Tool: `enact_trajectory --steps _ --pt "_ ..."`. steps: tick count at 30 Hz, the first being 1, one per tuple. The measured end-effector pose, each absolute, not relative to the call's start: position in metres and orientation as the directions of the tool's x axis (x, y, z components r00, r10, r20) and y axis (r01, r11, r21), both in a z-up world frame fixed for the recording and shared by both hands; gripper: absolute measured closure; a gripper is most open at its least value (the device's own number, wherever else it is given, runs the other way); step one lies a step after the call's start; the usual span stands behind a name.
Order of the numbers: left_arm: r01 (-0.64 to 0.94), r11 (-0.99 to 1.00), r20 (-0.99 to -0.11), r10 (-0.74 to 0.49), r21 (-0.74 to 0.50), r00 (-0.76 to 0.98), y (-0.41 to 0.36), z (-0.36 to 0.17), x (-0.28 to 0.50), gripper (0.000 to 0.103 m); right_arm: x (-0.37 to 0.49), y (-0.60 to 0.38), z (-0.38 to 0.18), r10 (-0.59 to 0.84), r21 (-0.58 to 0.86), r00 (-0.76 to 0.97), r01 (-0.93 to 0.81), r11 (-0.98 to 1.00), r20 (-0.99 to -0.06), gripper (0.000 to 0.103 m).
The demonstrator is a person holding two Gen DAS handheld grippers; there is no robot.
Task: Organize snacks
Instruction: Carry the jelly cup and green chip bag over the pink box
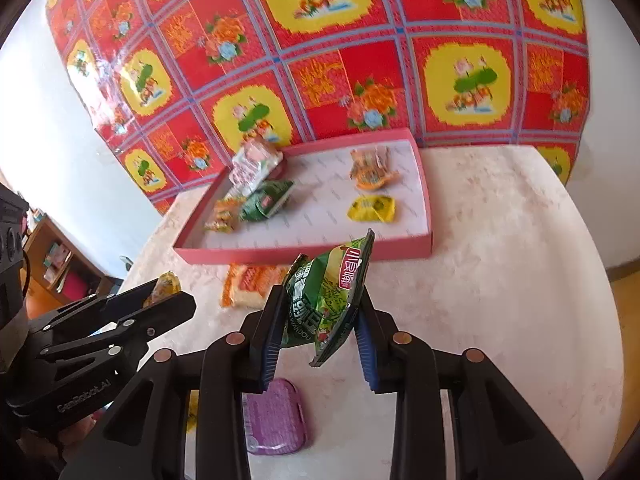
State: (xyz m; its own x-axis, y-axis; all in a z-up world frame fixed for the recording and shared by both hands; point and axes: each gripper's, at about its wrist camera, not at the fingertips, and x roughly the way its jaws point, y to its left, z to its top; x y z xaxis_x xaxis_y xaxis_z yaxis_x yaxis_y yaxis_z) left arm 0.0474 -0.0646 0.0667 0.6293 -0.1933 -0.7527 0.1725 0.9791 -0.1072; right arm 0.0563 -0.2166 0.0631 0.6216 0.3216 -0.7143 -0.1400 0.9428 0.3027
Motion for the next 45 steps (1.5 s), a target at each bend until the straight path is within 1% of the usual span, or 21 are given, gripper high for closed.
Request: enact_trajectory --steps 5,17,33,45 --pt "0.163 0.976 -0.745 -0.214 -0.142 0.632 -0.058 0.073 0.06 0.065 0.063 -0.209 0.074 0.326 0.294 0.635 -0.159 0.942 -0.7 0.069" --pt "0.16 0.977 -0.738 -0.212 -0.141 0.641 -0.053 0.084 0.099 0.065 0.094 -0.2 0.08 0.334 0.292 0.639 -0.174 0.94 -0.693 0.069" --pt "0.135 0.981 -0.782 -0.193 -0.14 0.593 -0.052 0.051 0.148 0.065 0.151 -0.199 0.061 0.344 0.306 0.603 -0.17 0.937 -0.72 0.069" --pt "0.114 0.985 -0.797 -0.171 -0.128 0.579 -0.047 0.03 0.172 0.065 0.195 -0.194 0.042 0.344 0.303 0.575 -0.169 0.938 -0.742 0.069"
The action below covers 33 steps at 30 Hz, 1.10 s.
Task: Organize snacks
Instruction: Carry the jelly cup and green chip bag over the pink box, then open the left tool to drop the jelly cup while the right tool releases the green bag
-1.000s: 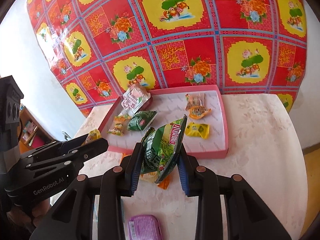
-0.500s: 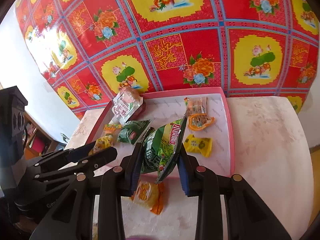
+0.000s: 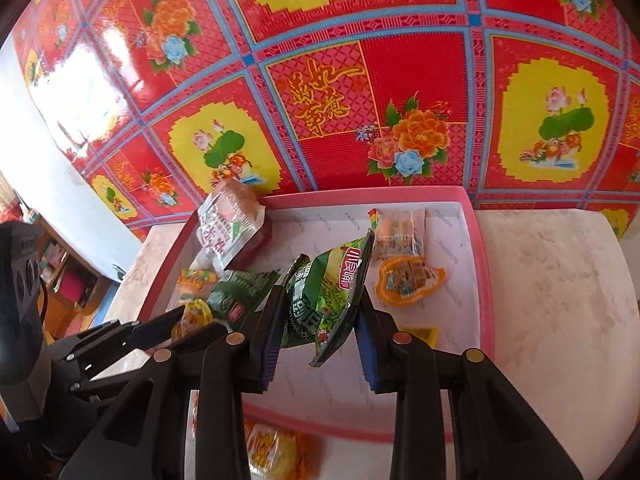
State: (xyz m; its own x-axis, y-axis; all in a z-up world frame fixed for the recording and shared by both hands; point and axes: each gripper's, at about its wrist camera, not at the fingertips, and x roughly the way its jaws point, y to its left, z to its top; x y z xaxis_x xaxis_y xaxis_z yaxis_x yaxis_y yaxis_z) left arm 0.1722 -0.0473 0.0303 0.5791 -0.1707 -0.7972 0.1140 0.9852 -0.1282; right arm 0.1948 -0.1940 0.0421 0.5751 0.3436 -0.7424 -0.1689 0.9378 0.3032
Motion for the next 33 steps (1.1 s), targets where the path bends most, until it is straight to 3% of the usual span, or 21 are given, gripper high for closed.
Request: enact_trajectory --steps 26,33 --pt "0.106 0.988 -0.832 -0.149 -0.109 0.534 -0.072 0.005 0.197 0.065 0.254 -0.168 0.013 0.352 0.265 0.492 -0.239 0.934 -0.796 0.069" --pt "0.132 0.985 -0.84 -0.163 -0.11 0.518 -0.085 0.004 0.201 0.05 0.256 -0.176 0.004 0.34 0.284 0.478 -0.189 0.94 -0.81 0.061"
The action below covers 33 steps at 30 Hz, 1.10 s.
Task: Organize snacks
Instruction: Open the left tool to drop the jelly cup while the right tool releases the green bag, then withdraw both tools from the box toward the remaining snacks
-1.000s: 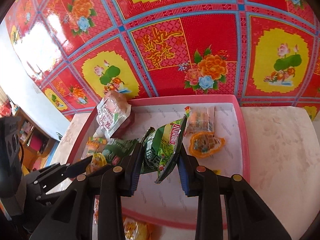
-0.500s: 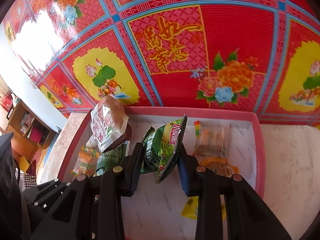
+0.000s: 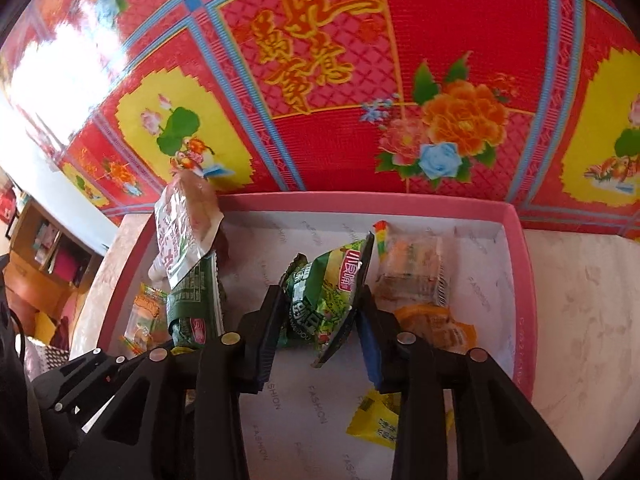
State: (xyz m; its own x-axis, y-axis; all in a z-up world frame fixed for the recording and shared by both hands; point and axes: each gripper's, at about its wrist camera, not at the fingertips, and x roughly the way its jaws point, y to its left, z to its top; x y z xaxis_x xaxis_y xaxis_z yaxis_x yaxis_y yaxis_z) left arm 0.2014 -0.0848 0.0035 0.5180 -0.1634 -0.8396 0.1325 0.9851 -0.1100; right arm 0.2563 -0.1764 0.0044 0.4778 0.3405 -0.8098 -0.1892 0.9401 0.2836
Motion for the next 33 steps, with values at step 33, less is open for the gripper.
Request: enact_trajectory --steps 33 --pt "0.144 0.982 -0.793 -0.183 -0.121 0.581 -0.074 0.068 0.137 0.046 0.153 -0.207 0.072 0.345 0.311 0.591 -0.163 0.936 -0.729 0.034"
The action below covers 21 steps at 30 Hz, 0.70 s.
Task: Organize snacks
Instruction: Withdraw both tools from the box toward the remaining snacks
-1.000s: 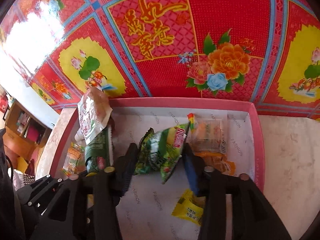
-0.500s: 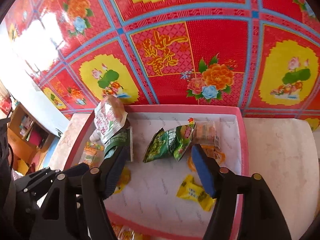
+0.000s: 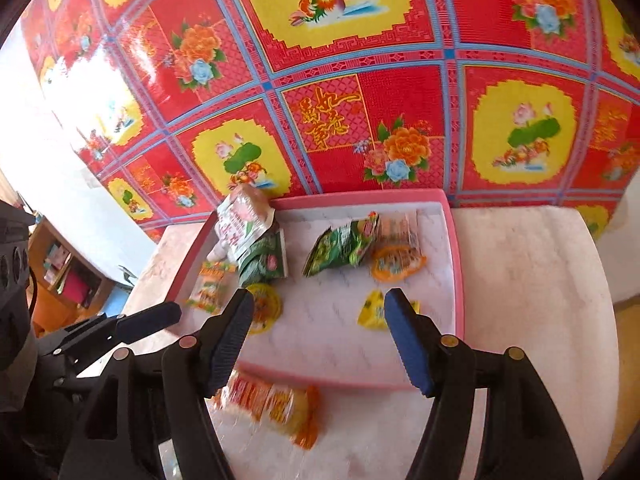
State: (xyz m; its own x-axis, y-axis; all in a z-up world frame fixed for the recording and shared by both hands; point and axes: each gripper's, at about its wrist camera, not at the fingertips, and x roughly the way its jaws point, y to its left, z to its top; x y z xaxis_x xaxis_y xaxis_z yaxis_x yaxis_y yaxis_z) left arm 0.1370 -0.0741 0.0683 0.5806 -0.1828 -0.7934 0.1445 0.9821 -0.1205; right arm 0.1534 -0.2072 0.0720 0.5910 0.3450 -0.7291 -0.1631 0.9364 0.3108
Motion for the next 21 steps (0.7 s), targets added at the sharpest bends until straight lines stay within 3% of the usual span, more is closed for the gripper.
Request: enact_trajectory --steps 21 --pt "0.15 0.983 -0.812 -0.174 -0.108 0.557 -0.05 0.06 0.067 0.046 0.071 -0.192 0.078 0.323 0.271 0.575 -0.177 0.946 -0.751 0.034"
